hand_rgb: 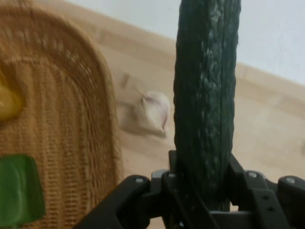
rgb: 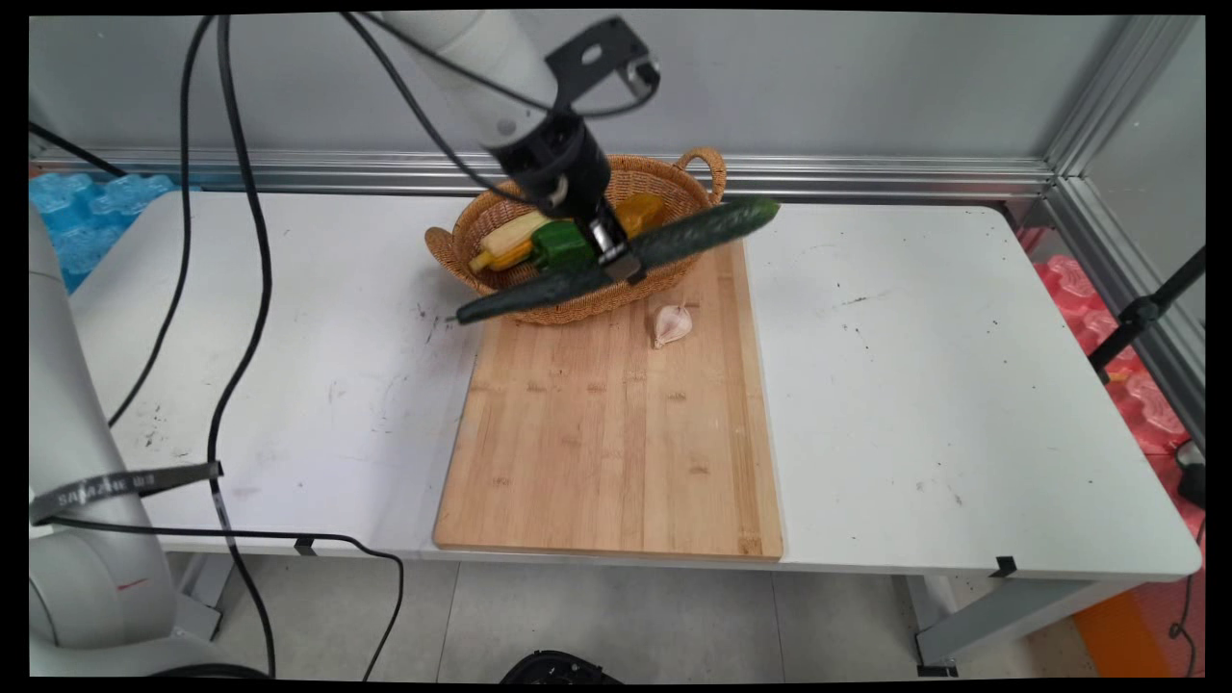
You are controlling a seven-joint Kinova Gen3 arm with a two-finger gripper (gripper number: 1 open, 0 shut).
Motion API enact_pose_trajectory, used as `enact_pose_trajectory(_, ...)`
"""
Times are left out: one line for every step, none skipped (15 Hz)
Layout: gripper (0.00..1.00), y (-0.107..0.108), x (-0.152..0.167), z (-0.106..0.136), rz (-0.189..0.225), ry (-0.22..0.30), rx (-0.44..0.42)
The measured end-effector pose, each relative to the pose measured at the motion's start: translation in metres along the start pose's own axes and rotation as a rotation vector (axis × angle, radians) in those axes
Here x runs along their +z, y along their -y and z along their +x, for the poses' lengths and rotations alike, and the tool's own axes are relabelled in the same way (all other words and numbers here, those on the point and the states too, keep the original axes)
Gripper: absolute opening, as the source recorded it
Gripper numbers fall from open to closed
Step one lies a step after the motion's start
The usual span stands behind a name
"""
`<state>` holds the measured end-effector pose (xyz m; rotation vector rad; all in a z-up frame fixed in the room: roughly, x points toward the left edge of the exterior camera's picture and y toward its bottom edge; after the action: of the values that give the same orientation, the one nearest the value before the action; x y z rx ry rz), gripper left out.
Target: Place the picked object on the cutting board
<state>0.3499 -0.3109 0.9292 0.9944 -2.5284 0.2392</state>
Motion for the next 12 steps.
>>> enact_pose_trajectory(0.00,-0.006,0.006,-0.003,0.005,0.017,-0.002)
enact_pose_trajectory(0.00,-0.010,0.011,-0.005,0.009,0.030,-0.002)
enact_pose_trajectory(0.00,-0.015,0.018,-0.008,0.013,0.045,-0.003)
enact_pose_trajectory(0.00,-0.019,0.027,-0.011,0.018,0.062,-0.003)
enact_pose_trajectory(0.00,-0.022,0.033,-0.013,0.020,0.072,-0.002)
enact_pose_trajectory(0.00,-0.025,0.043,-0.015,0.024,0.088,0.001)
enact_pose_trajectory(0.00,-0.027,0.050,-0.018,0.027,0.100,0.003)
enact_pose_trajectory(0.00,-0.028,0.058,-0.020,0.030,0.111,0.007)
enact_pose_trajectory(0.00,-0.030,0.067,-0.022,0.033,0.123,0.012)
enact_pose_trajectory(0.00,-0.031,0.071,-0.024,0.033,0.130,0.014)
enact_pose_trajectory(0.00,-0.032,0.079,-0.025,0.034,0.140,0.018)
enact_pose_trajectory(0.00,-0.033,0.087,-0.027,0.034,0.151,0.023)
